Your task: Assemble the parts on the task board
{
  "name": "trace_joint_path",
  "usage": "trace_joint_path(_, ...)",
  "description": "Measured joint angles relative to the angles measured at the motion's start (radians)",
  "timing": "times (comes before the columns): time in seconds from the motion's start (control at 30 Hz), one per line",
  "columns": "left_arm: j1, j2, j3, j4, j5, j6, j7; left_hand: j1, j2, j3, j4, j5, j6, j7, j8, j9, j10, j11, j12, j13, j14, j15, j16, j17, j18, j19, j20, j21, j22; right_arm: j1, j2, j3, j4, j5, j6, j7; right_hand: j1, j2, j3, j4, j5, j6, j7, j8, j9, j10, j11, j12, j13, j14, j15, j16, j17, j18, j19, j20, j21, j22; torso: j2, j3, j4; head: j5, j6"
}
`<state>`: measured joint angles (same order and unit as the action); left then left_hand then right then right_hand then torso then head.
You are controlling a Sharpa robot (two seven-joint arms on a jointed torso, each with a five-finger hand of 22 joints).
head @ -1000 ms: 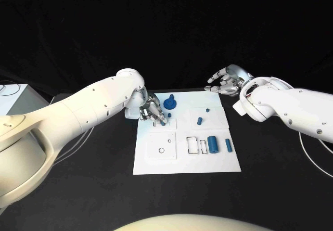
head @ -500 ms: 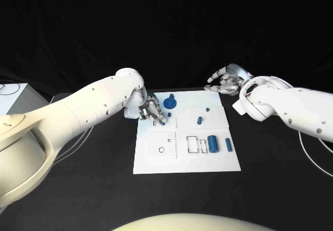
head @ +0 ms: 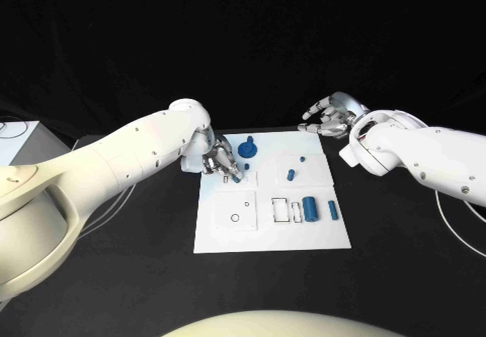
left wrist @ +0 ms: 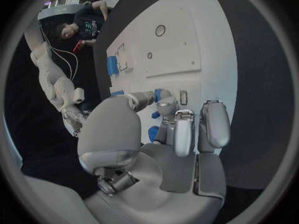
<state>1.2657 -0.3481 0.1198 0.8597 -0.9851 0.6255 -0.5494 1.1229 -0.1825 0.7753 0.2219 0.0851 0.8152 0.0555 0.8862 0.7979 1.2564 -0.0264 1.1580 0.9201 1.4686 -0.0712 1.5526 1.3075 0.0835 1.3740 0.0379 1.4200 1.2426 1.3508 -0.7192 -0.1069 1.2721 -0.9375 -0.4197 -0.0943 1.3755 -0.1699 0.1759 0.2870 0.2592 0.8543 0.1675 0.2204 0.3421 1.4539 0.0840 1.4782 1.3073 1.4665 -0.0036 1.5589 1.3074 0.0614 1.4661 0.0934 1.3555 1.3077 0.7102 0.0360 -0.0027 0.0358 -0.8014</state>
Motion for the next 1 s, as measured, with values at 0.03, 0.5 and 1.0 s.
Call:
trace_joint_path(0.03, 0.000, 0.001, -0.001, -0.001, 0.000, 0.000, 0.000, 0.000, 0.000, 0.000, 0.000, 0.000, 0.000, 0.000, 0.000, 0.000, 0.000, 0.000, 0.000, 0.000, 0.000, 0.000, 0.000, 0.000, 0.000, 0.000, 0.000, 0.000, 0.000, 0.000, 0.000, 0.000, 0.000, 0.000, 0.000, 0.000, 0.000, 0.000, 0.000, 0.000, 0.000, 0.000, 0.000, 0.000, 0.000, 0.000, 0.000, 0.000, 0.000, 0.000, 0.000, 0.000, 0.000, 0.000, 0.000, 0.000, 0.000, 0.000, 0.000, 0.0002, -0.0002, 0.000, 0.000)
trace_joint_path(0.5, 0.002, 0.011, -0.016, -0.007, 0.003, -0.008, 0.007, 0.000, 0.000, 0.000, 0.000, -0.002, 0.002, 0.002, 0.002, 0.000, 0.000, 0.000, 0.000, 0.000, 0.000, 0.000, 0.000, 0.000, 0.000, 0.000, 0.000, 0.000, 0.001, 0.000, 0.000, 0.000, 0.001, 0.000, 0.000, 0.000, 0.000, 0.000, 0.000, 0.000, 0.000, 0.000, 0.000, 0.000, 0.000, 0.000, 0.000, 0.000, 0.000, 0.000, 0.000, 0.000, 0.000, 0.000, 0.000, 0.000, 0.000, 0.000, 0.000, 0.0012, 0.0001, -0.001, -0.003)
trace_joint_path(1.0, -0.002, -0.037, -0.020, 0.057, -0.001, -0.035, 0.010, -0.004, 0.004, 0.000, 0.000, 0.001, 0.001, 0.002, 0.000, -0.001, 0.000, 0.000, 0.000, 0.000, 0.000, 0.000, 0.004, 0.000, 0.000, 0.000, 0.000, 0.000, 0.002, 0.000, -0.006, 0.000, 0.003, 0.000, 0.000, 0.001, 0.000, 0.000, 0.000, 0.000, 0.000, 0.000, 0.000, 0.000, 0.000, 0.000, 0.000, 0.000, 0.000, 0.000, 0.000, 0.000, 0.000, 0.000, 0.000, 0.000, 0.000, 0.000, -0.002, -0.0001, 0.0014, -0.006, -0.003)
